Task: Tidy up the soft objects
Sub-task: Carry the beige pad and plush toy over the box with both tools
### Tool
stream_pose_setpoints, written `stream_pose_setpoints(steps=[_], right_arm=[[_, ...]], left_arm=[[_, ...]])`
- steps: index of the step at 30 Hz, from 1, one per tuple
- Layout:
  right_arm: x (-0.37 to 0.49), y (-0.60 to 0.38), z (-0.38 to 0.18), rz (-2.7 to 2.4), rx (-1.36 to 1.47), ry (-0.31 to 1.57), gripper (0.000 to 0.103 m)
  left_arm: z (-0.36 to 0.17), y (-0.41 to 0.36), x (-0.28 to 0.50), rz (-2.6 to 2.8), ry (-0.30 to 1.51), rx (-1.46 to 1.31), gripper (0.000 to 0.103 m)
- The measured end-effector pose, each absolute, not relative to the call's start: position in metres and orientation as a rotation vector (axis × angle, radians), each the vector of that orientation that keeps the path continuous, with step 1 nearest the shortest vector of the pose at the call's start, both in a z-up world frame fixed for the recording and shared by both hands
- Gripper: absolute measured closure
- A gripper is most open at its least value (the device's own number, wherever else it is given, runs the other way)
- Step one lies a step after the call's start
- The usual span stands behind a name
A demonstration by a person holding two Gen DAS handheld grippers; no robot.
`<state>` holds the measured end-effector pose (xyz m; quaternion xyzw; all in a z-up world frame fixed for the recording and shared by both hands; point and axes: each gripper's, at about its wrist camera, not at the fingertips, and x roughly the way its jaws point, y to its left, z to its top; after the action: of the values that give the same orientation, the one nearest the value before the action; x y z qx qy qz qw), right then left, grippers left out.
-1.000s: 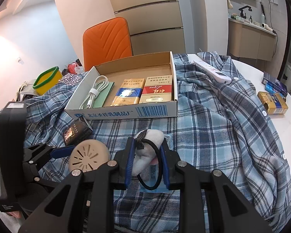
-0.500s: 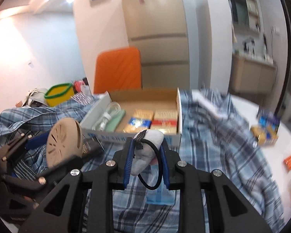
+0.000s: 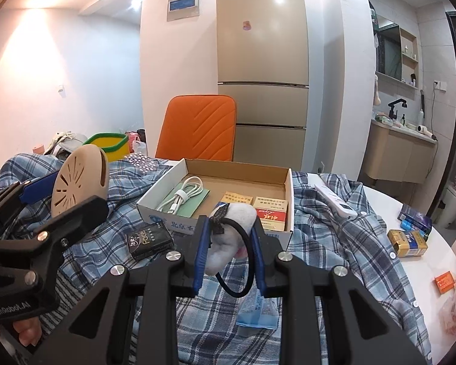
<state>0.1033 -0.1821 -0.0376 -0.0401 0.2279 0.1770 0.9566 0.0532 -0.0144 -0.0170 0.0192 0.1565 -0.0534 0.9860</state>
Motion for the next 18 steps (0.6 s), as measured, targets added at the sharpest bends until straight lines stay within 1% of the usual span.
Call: stream_pose_setpoints(steps=[11, 14, 18], right_arm=[[0.091, -0.182, -0.030, 0.373, -0.088, 0.389, 0.079], [0.084, -0.181, -0.026, 0.348, -0.106, 0.355, 0.079], [0.079, -0.175, -0.013, 0.305, -0.149, 0.312, 0.079]], left_arm=[[-0.008, -0.019, 0.035, -0.114, 0.236, 0.055, 0.019], [0.004, -0.022, 0.030, -0.112, 0.220, 0.050, 0.019], [0.036, -0.025, 0.034, -0.108, 0.188, 0.039, 0.019]])
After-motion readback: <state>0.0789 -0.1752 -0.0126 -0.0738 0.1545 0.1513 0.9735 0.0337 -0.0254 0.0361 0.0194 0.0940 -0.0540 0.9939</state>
